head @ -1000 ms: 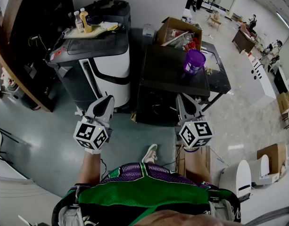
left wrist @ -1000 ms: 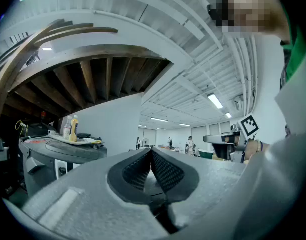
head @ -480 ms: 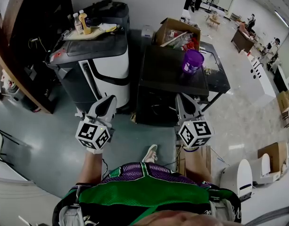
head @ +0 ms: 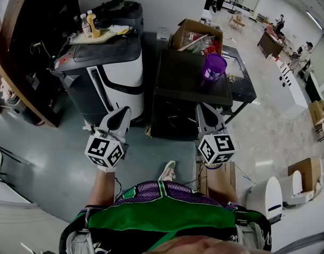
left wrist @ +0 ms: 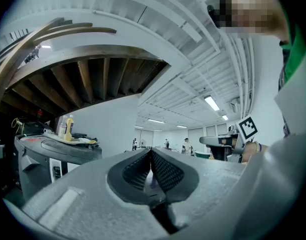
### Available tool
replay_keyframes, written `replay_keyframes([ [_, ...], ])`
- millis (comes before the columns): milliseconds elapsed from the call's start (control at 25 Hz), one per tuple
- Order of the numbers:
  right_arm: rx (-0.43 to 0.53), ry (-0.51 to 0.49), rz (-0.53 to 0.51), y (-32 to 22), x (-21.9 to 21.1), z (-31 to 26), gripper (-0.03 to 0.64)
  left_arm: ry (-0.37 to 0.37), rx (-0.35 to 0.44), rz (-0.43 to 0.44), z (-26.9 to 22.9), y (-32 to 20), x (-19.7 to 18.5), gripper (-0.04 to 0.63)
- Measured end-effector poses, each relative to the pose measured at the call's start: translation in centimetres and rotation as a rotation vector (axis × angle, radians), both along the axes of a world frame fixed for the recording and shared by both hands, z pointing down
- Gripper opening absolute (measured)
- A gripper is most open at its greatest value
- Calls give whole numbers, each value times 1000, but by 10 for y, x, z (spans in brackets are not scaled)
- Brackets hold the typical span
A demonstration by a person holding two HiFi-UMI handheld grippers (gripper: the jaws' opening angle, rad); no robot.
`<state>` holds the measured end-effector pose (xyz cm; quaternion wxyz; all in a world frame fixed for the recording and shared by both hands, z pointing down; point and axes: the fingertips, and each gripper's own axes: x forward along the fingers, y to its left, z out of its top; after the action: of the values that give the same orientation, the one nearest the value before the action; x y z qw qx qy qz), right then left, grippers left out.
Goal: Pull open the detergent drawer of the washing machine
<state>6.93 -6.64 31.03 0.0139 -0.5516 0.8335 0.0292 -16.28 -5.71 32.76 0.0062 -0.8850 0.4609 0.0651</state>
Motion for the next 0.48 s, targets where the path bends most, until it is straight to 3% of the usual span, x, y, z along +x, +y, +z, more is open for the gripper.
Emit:
replay_keyframes([
  [480,-26,-10,-25,-3,-9,15,2,4,-19,18,7,1,7,17],
])
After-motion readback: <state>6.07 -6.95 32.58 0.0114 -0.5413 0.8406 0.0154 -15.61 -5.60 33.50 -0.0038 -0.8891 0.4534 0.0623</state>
